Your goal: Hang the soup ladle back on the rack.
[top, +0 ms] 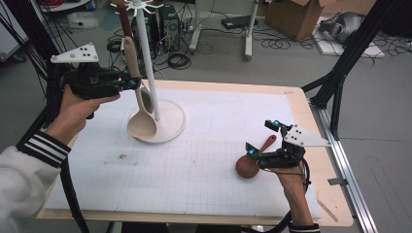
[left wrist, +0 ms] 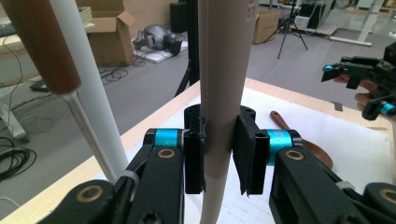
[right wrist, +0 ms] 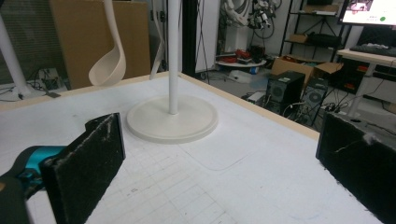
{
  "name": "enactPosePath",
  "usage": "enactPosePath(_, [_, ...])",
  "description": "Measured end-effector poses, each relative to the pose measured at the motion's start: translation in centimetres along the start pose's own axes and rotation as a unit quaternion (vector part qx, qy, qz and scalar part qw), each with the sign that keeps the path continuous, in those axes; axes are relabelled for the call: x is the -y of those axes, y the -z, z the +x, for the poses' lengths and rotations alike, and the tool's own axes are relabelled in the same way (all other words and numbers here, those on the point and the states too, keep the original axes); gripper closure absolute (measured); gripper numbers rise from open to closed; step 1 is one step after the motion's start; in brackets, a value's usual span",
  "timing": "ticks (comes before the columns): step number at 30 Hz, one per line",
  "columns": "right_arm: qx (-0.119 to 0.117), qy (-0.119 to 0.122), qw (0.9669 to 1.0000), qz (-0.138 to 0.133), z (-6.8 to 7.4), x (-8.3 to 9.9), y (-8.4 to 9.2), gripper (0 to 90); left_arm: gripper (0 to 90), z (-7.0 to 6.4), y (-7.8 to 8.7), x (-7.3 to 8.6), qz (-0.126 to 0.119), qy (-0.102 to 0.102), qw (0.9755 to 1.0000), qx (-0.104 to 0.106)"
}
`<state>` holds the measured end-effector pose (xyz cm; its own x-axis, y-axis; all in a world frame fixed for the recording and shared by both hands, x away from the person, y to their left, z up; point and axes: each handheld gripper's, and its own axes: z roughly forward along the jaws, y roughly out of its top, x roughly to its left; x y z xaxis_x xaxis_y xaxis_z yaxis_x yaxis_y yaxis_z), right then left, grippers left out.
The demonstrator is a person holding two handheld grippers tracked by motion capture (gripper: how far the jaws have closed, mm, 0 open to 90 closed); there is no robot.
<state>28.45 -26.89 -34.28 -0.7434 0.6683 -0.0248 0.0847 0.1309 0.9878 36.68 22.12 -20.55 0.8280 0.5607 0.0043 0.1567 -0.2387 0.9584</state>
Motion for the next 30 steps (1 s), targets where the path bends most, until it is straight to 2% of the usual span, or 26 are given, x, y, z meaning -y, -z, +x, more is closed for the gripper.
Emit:
enactPosePath(4, [-0.002,-0.001,1.0000,0.001,0.0,0.0,0.0,0.4,74.9,0.2,-0.4,-0.8,0.000,0.000,1.0000,-0.008])
enactPosePath(9, [-0.001,0.001,1.0000,-0.001,0.0,-0.2,0.2,0.4,74.9,0.8,-0.5,-1.8,-0.005,0.012,0.9998,-0.017])
enactPosePath(15, [0.002,-0.001,1.0000,-0.002,0.0,-0.1,0.5,0.4,74.9,1.4,-0.9,-2.9,0.006,0.018,0.9996,-0.021])
enactPosePath(25, [0.000,-0.005,1.0000,-0.005,0.0,-0.1,0.9,0.4,74.9,2.2,-1.9,-3.4,0.017,0.040,0.9985,-0.034])
enactPosePath(30, [-0.002,-0.006,0.9999,-0.009,0.1,-0.1,1.0,0.4,74.9,2.5,-2.1,-3.6,0.023,0.044,0.9980,-0.039])
